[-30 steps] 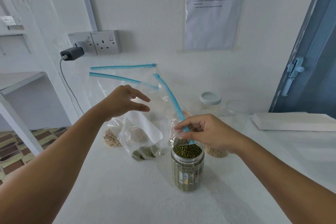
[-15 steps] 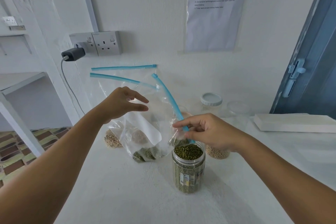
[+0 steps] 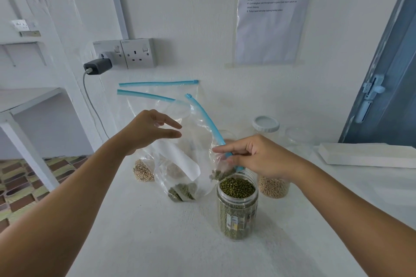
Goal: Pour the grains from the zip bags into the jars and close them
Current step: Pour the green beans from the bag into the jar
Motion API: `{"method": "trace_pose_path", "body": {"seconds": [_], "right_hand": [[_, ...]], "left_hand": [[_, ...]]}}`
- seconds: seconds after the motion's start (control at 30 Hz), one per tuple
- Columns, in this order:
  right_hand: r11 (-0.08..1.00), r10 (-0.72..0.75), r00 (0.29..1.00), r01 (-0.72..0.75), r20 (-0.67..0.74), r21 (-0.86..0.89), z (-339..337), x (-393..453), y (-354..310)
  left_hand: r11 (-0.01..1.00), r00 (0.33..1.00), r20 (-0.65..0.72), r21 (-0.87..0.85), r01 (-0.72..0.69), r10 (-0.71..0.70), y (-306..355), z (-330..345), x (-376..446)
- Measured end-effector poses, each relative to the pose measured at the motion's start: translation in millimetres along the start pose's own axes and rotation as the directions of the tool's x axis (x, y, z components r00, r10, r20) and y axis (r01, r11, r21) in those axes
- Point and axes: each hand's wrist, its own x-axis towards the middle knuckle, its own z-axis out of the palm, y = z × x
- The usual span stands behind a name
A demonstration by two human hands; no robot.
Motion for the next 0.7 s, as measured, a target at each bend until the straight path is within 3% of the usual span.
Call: {"method": "trace_pose_path", "body": {"seconds": [0.33,0.7], "right_hand": [[0.996,0.016,0.999,-0.013,0.034,-0.084,-4.6,-5.4,4.9],[0.997,-0.031,0.994,0.023,-0.106,-0.076,-4.9,2.3,-3.4]], "left_hand": [[1.000,1.000,0.013,-0.001,-0.002,0.002,0.3,5.6,5.3],[0.998,0.999,-0.037,-0.060,-0.002,0.000,-6.9,0.8,3.8]]}}
